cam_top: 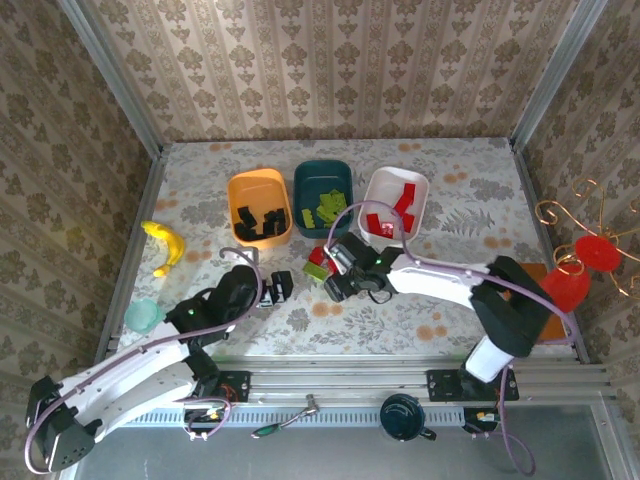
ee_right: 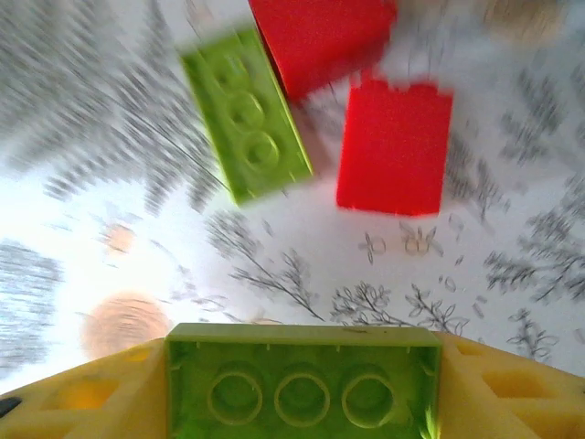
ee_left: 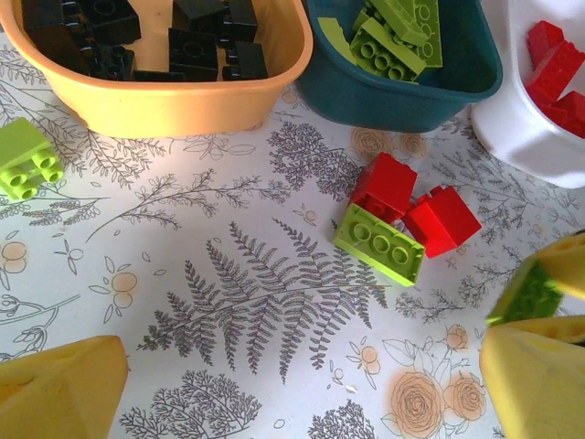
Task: Sort the legos into containers by color
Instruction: Place the lego in the container.
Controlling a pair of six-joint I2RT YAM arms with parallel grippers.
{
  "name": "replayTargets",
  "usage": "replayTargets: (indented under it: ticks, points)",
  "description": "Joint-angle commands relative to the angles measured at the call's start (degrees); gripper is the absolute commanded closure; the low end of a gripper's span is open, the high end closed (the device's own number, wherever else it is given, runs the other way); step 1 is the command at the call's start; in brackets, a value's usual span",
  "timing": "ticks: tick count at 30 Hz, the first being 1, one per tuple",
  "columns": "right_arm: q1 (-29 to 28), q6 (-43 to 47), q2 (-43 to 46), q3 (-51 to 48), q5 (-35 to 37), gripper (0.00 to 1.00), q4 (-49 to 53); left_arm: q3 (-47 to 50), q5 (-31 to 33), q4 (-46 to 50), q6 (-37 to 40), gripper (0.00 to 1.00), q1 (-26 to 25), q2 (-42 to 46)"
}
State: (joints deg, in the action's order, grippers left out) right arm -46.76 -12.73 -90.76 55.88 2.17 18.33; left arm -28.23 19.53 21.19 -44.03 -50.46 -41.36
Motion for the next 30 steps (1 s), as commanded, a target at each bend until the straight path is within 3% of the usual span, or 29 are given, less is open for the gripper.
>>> replayTargets:
  ticks: [1, 4, 9, 17, 21, 25, 30]
  points:
    - [3.0, -1.7, 4.4, 3.8, -4.4, 0.4, -1.2, 0.6, 1.9, 2.4, -0.9, 0.0, 0.5, 1.6]
    - [6.5, -3.1, 0.9, 9.8, -5.5, 0.4, -2.9, 0.6, 2.5, 2.9, -1.1, 0.0, 0.6, 2.2]
    - [11.0, -5.2, -12.5, 24.9, -5.2, 0.4, -2.4, 0.2, 2.3, 4.5, -1.5, 0.0, 0.8, 2.3]
    - [13.4, -6.1, -31.1, 48.7, -3.8, 0.36, 5.3, -0.5, 3.2, 8.5, -2.1, 0.0, 1.0, 3.6]
    - [13.5, -5.2, -36.2, 57.7, -3.4, 0.17, 10.5, -0.7, 3.1, 8.9, -1.9, 0.0, 1.1, 4.0]
    - [13.5, -4.3, -32.6, 54.9, -3.1, 0.1, 9.4, -0.8, 3.3, 9.2, -1.7, 0.0, 1.1, 4.1]
    - [12.9, -4.2, -19.9, 38.4, -3.5, 0.09, 2.0, -1.0, 4.7, 10.1, -0.9, 0.0, 1.2, 4.3]
